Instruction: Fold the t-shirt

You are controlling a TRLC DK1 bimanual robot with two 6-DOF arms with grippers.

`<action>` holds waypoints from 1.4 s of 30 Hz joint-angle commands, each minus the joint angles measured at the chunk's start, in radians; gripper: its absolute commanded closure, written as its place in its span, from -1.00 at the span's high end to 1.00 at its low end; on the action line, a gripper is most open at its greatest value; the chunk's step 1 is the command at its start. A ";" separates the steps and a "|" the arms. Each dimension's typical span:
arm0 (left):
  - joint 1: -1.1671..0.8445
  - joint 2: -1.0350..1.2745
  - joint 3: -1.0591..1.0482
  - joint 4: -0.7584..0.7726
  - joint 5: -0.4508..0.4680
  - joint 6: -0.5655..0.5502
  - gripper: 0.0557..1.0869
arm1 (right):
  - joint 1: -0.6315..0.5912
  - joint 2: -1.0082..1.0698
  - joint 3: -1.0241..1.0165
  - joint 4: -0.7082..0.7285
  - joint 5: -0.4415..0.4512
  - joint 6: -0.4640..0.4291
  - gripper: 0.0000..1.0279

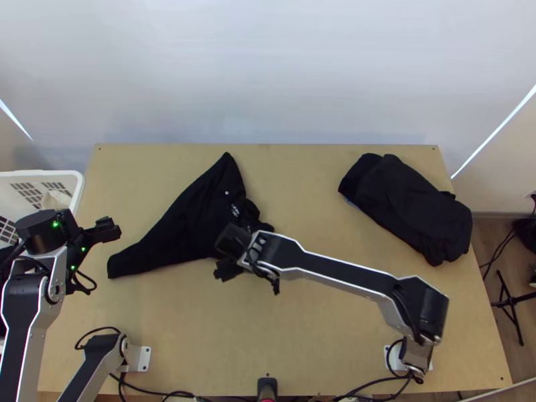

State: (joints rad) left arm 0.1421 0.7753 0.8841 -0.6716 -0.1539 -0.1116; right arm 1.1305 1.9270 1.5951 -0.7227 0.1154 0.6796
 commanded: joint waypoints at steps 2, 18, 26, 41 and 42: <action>0.001 -0.002 0.000 0.000 -0.001 0.001 0.92 | -0.028 0.115 0.129 0.006 -0.002 0.017 0.69; 0.008 0.002 -0.005 0.007 -0.003 0.000 0.92 | -0.031 0.208 0.247 0.057 0.007 -0.012 -0.86; 0.011 0.009 -0.007 0.018 -0.003 0.007 0.92 | -0.063 0.176 0.212 0.074 0.095 -0.144 -0.93; 0.005 0.012 0.009 0.026 -0.001 0.015 0.92 | -0.428 -0.042 -0.026 0.264 0.198 -0.169 -0.93; 0.004 0.013 0.010 0.026 -0.001 0.015 0.92 | -0.445 -0.056 -0.047 0.264 0.198 -0.167 -0.93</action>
State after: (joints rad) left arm 0.1505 0.7860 0.8871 -0.6468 -0.1570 -0.0998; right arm 0.8310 1.9541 1.6516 -0.4793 0.2993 0.5220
